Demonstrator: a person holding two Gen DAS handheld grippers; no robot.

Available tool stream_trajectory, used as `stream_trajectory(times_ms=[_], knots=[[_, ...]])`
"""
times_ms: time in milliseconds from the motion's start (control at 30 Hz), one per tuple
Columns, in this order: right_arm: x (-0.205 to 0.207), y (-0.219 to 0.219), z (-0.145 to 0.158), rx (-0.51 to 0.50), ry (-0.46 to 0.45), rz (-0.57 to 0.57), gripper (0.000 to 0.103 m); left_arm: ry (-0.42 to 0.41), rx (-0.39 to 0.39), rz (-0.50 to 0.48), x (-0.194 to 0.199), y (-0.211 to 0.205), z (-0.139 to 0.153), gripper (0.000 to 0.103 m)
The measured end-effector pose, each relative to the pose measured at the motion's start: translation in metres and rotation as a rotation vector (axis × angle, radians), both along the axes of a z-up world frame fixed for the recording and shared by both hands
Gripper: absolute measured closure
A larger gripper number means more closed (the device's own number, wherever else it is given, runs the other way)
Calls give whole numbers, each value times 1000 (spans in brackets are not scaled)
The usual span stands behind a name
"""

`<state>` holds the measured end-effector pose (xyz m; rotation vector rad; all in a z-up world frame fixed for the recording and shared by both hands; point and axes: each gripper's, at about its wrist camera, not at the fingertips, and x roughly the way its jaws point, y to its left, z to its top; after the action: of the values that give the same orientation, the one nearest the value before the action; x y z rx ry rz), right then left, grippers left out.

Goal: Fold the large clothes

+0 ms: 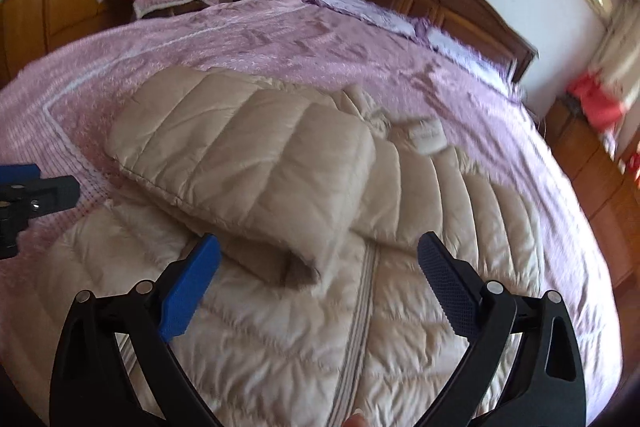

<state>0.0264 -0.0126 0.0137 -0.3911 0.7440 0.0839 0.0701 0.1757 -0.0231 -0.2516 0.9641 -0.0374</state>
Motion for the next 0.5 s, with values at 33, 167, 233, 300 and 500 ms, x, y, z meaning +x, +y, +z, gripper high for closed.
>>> stream_trajectory(times_ms=[33, 167, 233, 300, 500], knots=[[2, 5, -3, -34, -17, 15, 9, 0, -1, 3, 0, 1, -1, 31], [9, 22, -13, -139, -57, 61, 22, 2, -8, 4, 0, 3, -4, 31], [12, 26, -17, -147, -53, 74, 42, 2, -8, 2, -1, 2, -4, 31], [14, 27, -19, -134, -37, 76, 55, 2, -6, 1, -1, 2, -5, 31], [18, 16, -9, -18, 6, 68, 91, 6, -5, 4, 1, 1, -5, 31]])
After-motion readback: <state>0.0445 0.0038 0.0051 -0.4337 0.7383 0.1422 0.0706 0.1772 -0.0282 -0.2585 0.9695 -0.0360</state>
